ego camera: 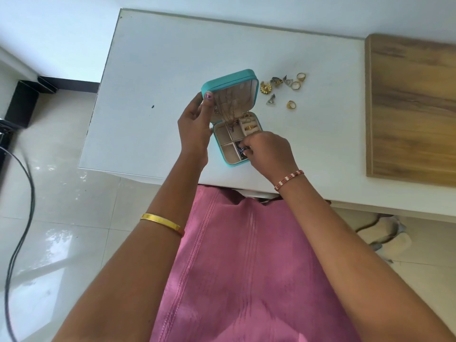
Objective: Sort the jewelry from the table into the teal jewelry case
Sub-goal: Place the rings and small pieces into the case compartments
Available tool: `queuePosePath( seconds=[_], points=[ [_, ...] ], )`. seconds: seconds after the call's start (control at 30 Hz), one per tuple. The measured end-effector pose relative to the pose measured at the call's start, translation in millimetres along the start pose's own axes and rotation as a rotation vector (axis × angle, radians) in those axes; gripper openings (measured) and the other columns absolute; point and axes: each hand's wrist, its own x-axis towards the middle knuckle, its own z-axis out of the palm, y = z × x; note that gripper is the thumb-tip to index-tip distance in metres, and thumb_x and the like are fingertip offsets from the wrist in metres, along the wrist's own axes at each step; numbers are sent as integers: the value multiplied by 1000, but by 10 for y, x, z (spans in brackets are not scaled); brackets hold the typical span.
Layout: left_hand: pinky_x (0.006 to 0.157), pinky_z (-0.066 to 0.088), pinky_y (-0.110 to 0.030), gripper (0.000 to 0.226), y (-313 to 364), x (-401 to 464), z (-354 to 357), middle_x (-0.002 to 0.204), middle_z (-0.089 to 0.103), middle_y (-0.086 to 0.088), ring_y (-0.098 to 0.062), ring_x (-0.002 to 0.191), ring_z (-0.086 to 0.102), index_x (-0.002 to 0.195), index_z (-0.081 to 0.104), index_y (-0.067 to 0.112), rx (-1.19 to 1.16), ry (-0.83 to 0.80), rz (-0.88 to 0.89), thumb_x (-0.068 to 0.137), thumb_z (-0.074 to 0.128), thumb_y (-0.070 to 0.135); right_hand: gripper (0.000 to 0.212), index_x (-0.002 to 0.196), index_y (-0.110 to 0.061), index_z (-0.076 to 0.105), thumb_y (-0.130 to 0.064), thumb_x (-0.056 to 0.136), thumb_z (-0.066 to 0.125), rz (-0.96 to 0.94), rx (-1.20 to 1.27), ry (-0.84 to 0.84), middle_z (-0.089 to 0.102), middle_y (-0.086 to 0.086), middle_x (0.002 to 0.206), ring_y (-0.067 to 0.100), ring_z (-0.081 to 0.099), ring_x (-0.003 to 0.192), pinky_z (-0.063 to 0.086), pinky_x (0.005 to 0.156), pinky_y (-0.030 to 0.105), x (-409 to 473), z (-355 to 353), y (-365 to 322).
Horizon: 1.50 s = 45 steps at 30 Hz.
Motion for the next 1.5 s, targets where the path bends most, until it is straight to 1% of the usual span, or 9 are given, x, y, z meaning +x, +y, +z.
queuePosePath(
  seconds=[0.13, 0.27, 0.37, 0.47, 0.87, 0.97, 1.13, 1.3, 1.5],
  points=[
    [80, 51, -31, 42, 8, 10, -1, 101, 66, 4, -5, 89, 63, 129, 55, 12, -7, 0, -1, 93, 54, 35, 19, 102, -13, 70, -18, 88, 59, 30, 177, 79, 70, 8, 91, 19, 61, 79, 39, 66, 24, -6, 7, 55],
    [78, 52, -30, 42, 1, 14, -5, 100, 66, 4, -1, 86, 64, 129, 55, 12, -7, 3, -1, 93, 53, 35, 7, 79, -12, 71, -9, 83, 66, 282, 946, 84, 48, -8, 52, 2, 37, 46, 31, 48, 17, -51, -86, 144],
    [77, 53, -30, 42, 1, 6, -1, 99, 66, 5, 3, 82, 65, 129, 55, 11, -11, 1, 2, 93, 53, 34, 25, 65, -17, 66, -5, 85, 55, 399, 1620, 39, 50, -4, 53, 8, 42, 49, 32, 48, 20, -108, -171, 146],
    [80, 52, -33, 41, 1, 1, 3, 96, 66, 5, 4, 78, 64, 128, 56, 12, -5, 7, 2, 94, 53, 34, 6, 66, -11, 54, -13, 70, 50, 399, 2037, 12, 51, 2, 61, 15, 48, 57, 40, 52, 22, -121, -215, 83],
    [82, 52, -33, 41, 15, -14, 21, 92, 67, 9, 6, 75, 63, 128, 56, 13, -18, 25, -18, 93, 54, 35, 47, 63, 1, 62, -21, 94, 35, 365, 2359, -12, 66, 18, 72, 29, 68, 72, 58, 62, 29, -73, -365, -97],
    [79, 52, -30, 41, 15, -15, 19, 92, 66, 8, 6, 74, 64, 128, 56, 12, -23, 21, -10, 93, 54, 34, 39, 73, 0, 59, -18, 98, 34, 580, 2166, -88, 62, 12, 64, 20, 64, 60, 53, 50, 22, -58, -361, -101],
    [78, 53, -30, 41, 3, -18, 8, 96, 66, 8, 5, 78, 64, 129, 56, 14, -24, 9, -3, 93, 54, 34, 14, 89, 7, 62, -1, 87, 51, 597, 898, -246, 53, 11, 68, 16, 47, 51, 44, 44, 21, 4, -222, -95],
    [75, 52, -27, 41, 7, -34, 7, 95, 66, 7, 8, 74, 63, 129, 56, 14, -22, 17, -6, 93, 54, 34, 20, 97, 5, 65, 1, 82, 52, 404, 587, -114, 65, 19, 97, 33, 62, 87, 53, 78, 35, 101, -126, -318],
    [79, 53, -31, 40, 10, -28, 2, 93, 67, 8, 6, 75, 63, 127, 57, 14, -25, 23, -4, 93, 55, 34, 20, 105, 3, 61, -4, 87, 55, 248, 367, -21, 65, 18, 106, 30, 59, 101, 41, 75, 24, 72, 2, -488]
  ],
)
